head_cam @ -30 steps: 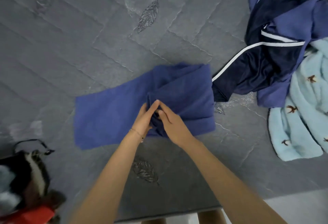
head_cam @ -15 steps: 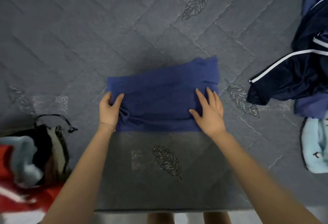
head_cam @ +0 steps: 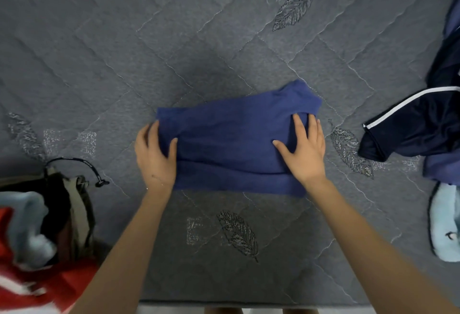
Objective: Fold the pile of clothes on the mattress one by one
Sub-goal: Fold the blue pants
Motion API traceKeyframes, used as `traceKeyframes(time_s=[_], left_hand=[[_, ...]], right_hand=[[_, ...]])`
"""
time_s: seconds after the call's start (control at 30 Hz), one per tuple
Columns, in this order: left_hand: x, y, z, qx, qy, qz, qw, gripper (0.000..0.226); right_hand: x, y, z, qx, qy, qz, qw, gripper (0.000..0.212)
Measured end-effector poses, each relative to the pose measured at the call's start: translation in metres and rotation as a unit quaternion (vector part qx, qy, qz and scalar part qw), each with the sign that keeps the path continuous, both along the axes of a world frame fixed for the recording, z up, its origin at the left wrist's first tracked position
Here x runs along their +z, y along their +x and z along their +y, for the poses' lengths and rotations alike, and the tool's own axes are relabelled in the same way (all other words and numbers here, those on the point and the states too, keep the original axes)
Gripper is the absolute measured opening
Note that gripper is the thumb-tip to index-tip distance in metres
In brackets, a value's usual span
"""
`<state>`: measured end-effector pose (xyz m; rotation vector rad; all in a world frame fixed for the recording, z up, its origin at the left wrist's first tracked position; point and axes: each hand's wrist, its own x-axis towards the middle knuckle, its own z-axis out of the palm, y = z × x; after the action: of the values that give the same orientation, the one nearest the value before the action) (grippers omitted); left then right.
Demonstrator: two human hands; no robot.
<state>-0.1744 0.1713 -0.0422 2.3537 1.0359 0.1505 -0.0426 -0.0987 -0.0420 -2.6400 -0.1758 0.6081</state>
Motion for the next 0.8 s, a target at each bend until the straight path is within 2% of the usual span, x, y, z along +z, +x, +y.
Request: traceKeyframes(time_s=[0.1, 0.17, 0.27, 0.4, 0.5, 0.6, 0.67, 0.73, 0.8], left_hand=[[-0.002, -0.001, -0.025, -0.118, 0.139, 0.057, 0.982, 0.058], [-0.011, -0.001, -0.038, -0.191, 0.181, 0.086, 0.961, 0.060], [-0.030, -0.005, -0.050, -0.251, 0.156, 0.159, 0.942, 0.066], [-0.043, -0.010, -0.048, -0.250, 0.115, 0.221, 0.936, 0.078], [-0.043, -0.006, -0.057, -0.192, 0.105, 0.192, 0.957, 0.077], [-0.037, 0.001, -0.088, -0.108, 0.075, 0.100, 0.986, 0.070], [-0.036, 0.007, -0.125, -0.135, 0.074, 0.039, 0.987, 0.063], [-0.037, 0.013, -0.177, -0.199, 0.073, 0.007, 0.977, 0.060], [-0.041, 0.018, -0.230, -0.236, 0.075, 0.014, 0.969, 0.063]], right_hand=[[0.000, 0.014, 0.004, -0.005, 0.013, -0.001, 1.000, 0.076], [0.000, 0.023, 0.005, -0.004, 0.019, -0.013, 1.000, 0.075], [-0.003, 0.033, 0.005, 0.011, 0.019, -0.025, 0.999, 0.073], [-0.011, 0.048, -0.001, 0.043, -0.022, 0.015, 0.999, 0.065], [-0.014, 0.070, -0.007, 0.037, 0.030, 0.005, 0.999, 0.063], [-0.014, 0.092, -0.011, -0.007, 0.101, 0.039, 0.994, 0.076], [-0.016, 0.099, -0.011, -0.004, 0.099, 0.055, 0.994, 0.082], [-0.018, 0.098, -0.012, 0.042, 0.046, 0.030, 0.998, 0.069], [-0.020, 0.095, -0.011, 0.062, 0.025, 0.002, 0.998, 0.043]])
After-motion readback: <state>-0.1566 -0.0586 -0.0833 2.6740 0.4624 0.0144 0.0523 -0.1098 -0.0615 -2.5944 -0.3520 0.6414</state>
